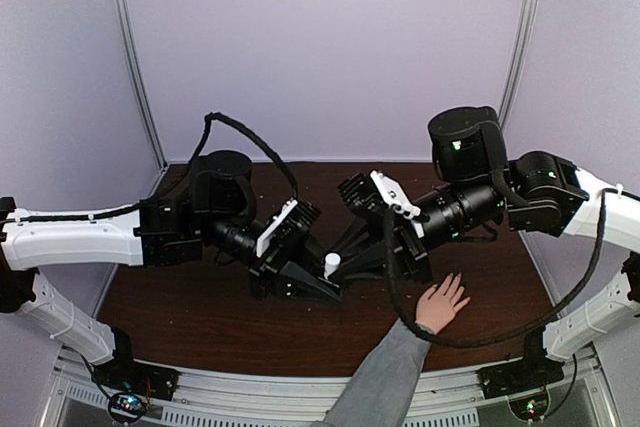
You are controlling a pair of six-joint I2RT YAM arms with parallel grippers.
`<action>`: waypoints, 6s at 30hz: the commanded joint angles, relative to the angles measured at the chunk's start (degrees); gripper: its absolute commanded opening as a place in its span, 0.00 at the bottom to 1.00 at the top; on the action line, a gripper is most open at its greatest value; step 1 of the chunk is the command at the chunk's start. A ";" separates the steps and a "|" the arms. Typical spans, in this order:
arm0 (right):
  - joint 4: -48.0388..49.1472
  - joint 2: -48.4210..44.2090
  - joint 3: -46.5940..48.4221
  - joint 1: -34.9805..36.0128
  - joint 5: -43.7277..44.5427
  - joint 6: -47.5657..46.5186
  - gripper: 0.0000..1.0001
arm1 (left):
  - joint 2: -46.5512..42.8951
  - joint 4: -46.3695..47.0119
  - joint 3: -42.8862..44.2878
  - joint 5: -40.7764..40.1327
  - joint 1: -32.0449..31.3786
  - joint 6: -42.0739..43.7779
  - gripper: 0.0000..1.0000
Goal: Paint the nails
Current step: Screw the nail polish bottle cap onto the nail polish bottle, then pass from the left arm to the right, then set down the nail polish bottle at the center of the board.
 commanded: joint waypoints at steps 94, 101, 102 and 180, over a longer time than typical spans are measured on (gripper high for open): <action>-4.10 -1.55 3.07 -0.92 2.11 -0.81 0.18 | -1.40 2.73 2.18 -7.32 0.06 0.06 0.00; -3.29 -1.60 2.35 -0.98 5.18 0.62 0.01 | -3.23 4.68 0.35 -14.58 0.05 0.50 0.00; -2.92 -1.68 2.19 -0.98 5.91 0.98 0.00 | -3.42 4.79 0.26 -15.82 0.04 0.53 0.00; 22.07 -1.91 -11.37 -9.41 47.60 18.94 0.00 | -3.88 11.54 -6.12 -54.02 1.45 -7.29 0.98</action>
